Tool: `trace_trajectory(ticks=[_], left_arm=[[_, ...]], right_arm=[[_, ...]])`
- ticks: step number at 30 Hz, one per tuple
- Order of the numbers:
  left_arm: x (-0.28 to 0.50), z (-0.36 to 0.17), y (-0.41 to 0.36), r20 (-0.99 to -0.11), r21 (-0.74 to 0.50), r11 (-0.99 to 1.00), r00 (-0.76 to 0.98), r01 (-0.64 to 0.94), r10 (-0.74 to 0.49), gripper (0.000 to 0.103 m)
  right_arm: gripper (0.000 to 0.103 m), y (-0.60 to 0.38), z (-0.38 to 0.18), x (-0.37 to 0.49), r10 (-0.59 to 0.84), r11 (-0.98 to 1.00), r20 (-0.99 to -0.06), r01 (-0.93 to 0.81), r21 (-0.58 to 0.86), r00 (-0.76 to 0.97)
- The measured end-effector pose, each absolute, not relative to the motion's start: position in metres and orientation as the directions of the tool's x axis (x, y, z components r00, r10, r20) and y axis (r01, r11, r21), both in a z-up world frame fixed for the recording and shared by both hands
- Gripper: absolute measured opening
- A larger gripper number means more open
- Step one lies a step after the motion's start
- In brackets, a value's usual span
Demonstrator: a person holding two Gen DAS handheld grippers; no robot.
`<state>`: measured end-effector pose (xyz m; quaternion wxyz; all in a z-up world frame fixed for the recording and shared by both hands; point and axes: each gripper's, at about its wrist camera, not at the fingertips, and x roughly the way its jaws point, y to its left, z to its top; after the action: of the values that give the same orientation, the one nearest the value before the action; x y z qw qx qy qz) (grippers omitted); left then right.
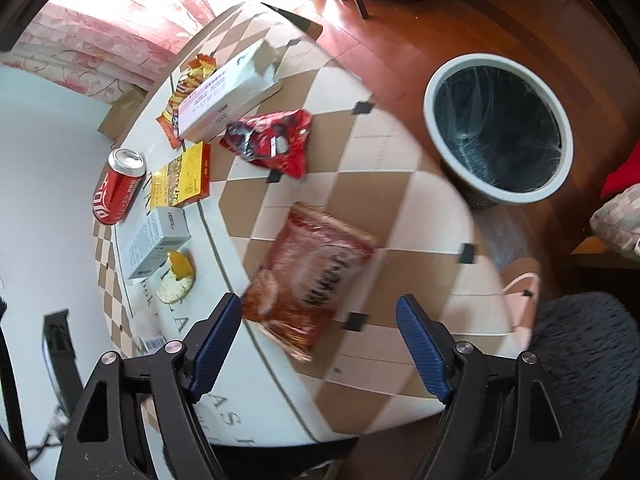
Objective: Collect trash
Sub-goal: 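Grasp the DHA Pure Milk carton with left tool while right tool grasps the brown snack packet, then carry the milk carton in left tool while right tool carries the snack packet to the bin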
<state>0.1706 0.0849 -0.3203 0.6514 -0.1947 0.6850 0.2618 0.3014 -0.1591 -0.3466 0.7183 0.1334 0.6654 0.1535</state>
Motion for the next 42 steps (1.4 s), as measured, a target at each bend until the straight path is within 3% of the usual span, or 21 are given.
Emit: trace_trajectory(ticks=[3,4,14,23,34,42], left_arm=[[0.164,-0.319,0.083,-0.995,0.099,0.774,-0.04,-0.626,0.095,0.054],[0.162,-0.319,0.08,-0.996,0.075,0.775,-0.011,-0.627,0.087,0.046],[0.141,-0.315,0.067,-0.979,0.143,0.768,0.028,-0.624,0.204,0.046],[0.11,-0.307,0.068,-0.966,0.172,0.763,0.046,-0.623,0.256,0.046],[0.111,-0.282,0.054,-0.942,0.185,0.791,0.126,-0.583,0.312,0.046],[0.11,-0.227,0.035,-0.899,0.178,0.807,0.24,-0.563,0.366,0.046]], right_arm=[[0.082,-0.147,-0.35,0.303,0.379,0.925,-0.923,-0.008,0.38,0.07],[0.082,-0.144,-0.351,0.304,0.364,0.931,-0.928,-0.003,0.365,0.076],[0.081,-0.11,-0.363,0.308,0.253,0.967,-0.965,-0.015,0.253,0.071],[0.044,-0.094,-0.362,0.291,0.153,0.98,-0.979,-0.145,0.133,0.136],[0.041,-0.107,-0.336,0.245,0.216,0.916,-0.952,-0.382,0.121,0.216],[0.041,-0.124,-0.274,0.221,0.374,0.857,-0.853,-0.487,0.167,0.365]])
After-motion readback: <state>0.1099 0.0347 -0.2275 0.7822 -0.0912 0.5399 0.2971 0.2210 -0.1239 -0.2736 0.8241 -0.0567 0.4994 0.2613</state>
